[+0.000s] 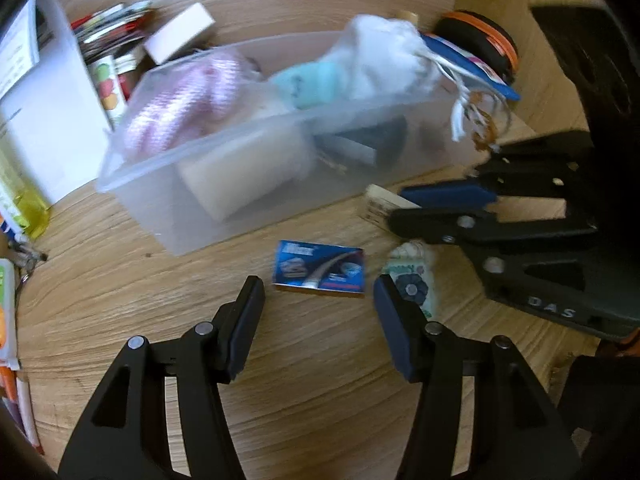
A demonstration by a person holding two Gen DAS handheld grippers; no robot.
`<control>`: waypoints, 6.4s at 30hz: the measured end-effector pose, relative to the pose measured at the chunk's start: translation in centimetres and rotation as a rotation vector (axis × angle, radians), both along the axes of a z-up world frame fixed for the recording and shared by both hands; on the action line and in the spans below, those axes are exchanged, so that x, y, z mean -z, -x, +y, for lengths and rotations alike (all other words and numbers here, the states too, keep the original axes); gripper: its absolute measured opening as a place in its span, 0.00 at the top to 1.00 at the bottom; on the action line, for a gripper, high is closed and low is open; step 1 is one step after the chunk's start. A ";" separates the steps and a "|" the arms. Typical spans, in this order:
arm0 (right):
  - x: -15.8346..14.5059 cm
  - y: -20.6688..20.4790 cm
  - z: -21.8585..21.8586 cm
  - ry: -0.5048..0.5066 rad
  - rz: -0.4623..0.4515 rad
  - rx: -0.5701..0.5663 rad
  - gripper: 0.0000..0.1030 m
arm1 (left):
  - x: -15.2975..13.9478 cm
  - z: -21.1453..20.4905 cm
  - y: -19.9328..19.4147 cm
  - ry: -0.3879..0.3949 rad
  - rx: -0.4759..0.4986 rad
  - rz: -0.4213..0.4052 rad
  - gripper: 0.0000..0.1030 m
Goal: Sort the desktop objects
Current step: 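Grasp the cream eraser with the right tool while the left tool grasps the blue Max box, then lift the eraser and Max box and carry them over the bin, then open both tools to drop the eraser and Max box into the bin, then withdraw both tools toward the green packet and white seashell, then grasp the green square packet with the left tool while the right tool grasps the white seashell, then lift the packet and seashell and carry them over the bin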
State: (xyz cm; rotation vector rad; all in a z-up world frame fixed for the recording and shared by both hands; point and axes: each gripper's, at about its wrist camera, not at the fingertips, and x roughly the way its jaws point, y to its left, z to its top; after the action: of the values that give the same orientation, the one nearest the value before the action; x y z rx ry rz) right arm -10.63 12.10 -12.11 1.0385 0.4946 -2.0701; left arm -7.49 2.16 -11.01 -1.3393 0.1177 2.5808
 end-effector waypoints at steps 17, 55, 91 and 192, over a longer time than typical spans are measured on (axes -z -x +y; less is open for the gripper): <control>-1.2 0.4 0.7 0.076 0.001 0.003 0.90 | -0.6 -1.2 0.2 -0.016 -0.066 0.064 0.54; -8.1 -1.2 1.5 0.200 0.057 -0.008 0.91 | -8.8 -4.7 -3.2 -0.204 -0.170 0.285 0.54; -7.4 10.0 3.8 0.155 0.168 0.254 0.90 | -8.9 -0.7 10.1 -0.151 -0.169 0.168 0.54; 0.1 -2.0 -0.2 -0.027 0.004 -0.038 0.85 | -0.5 -1.8 -4.3 -0.071 -0.166 0.027 0.77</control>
State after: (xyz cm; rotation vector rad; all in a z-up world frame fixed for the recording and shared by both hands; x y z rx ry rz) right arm -8.60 11.95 -12.17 1.0336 0.5417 -2.0376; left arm -3.23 0.39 -10.49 -1.3419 -0.0831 2.7107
